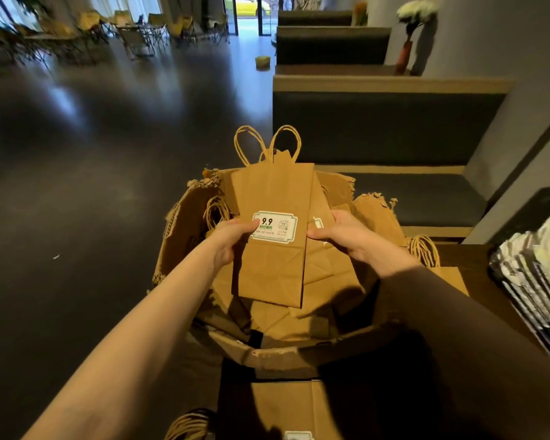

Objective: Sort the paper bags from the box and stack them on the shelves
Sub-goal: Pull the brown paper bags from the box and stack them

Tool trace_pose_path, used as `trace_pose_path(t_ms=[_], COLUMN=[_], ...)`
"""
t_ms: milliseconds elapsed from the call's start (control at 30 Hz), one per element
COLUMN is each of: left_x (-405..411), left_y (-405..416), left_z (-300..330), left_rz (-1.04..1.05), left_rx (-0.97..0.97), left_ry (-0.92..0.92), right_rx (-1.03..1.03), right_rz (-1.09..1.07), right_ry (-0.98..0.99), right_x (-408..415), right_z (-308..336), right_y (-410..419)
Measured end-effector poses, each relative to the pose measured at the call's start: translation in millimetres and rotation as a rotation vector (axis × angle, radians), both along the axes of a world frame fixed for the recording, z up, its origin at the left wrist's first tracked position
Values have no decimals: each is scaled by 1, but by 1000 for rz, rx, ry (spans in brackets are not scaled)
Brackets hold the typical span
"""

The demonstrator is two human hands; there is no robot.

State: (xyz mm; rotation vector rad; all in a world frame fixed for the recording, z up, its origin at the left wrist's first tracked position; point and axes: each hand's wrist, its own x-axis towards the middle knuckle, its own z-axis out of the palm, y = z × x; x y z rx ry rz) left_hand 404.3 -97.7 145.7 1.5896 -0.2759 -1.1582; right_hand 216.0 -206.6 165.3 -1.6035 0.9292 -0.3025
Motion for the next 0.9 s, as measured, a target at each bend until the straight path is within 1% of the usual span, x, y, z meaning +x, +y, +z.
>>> trace_pose_path(t_ms=[100,200,267,500,633,733,833,900], left_x=[-15,-27,-33,-50,-68,-78,-81,-81], left_y=[4,8,12,26,24,21,19,19], left_z=[19,36,46,65,73,74,70,68], left_rz=[14,98,141,127,146,200,232,200], left_rx=[-120,-218,-270,-327,-387,-398,-432,-452], left_ry=[-8,2,11,-7,-30,-94,-167,-168], right_rx=[-59,-21,-24,-152,-134,-111,-185,-265], right_rz=[-64,-125,-179,-322,-332,-279,-219,-198], right_ry=[-85,-191,-222,-312,-338,-368,-405,-418], right_x=[-13,-25,-32,-46,-35,-24,-20,-19], right_z=[12,24,31,54,63,66,64,61], right_y=[9,17,19,24,38,51,57,56])
